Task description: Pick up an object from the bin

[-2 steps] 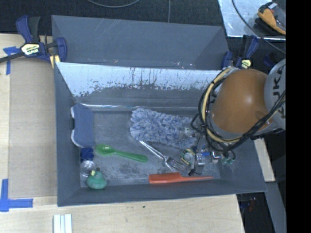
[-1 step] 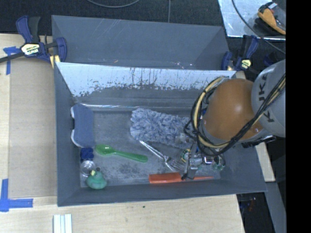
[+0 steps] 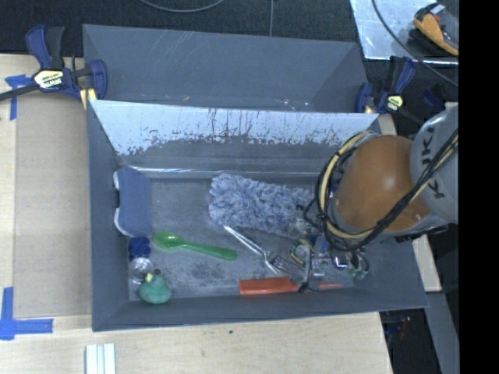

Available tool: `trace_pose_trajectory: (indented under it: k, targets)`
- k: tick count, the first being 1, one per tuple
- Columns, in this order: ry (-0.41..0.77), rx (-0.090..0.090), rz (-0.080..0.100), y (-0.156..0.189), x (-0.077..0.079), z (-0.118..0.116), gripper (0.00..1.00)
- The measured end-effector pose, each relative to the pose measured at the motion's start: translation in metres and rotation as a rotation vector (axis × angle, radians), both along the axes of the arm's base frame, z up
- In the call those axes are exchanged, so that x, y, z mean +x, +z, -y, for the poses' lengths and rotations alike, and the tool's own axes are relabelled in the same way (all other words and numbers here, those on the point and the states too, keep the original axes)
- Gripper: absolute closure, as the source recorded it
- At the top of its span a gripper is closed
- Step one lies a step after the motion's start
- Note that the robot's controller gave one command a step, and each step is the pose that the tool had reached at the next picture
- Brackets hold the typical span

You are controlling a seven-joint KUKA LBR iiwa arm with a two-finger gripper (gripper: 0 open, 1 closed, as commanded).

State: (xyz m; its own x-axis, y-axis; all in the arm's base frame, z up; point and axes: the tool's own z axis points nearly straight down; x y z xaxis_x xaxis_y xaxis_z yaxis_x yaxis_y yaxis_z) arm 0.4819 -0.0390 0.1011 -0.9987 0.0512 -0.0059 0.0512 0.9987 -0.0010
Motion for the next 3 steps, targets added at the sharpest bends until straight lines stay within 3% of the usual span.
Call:
trace_pose_trajectory:
  k: [1,2,3]
  targets:
    - [-0.037,0.002,0.003,-0.013,0.015,-0.020,0.00]
    - [-0.035,0.000,0.008,-0.030,0.003,-0.011,0.00]
    - [-0.039,0.001,0.011,-0.030,0.010,-0.021,0.00]
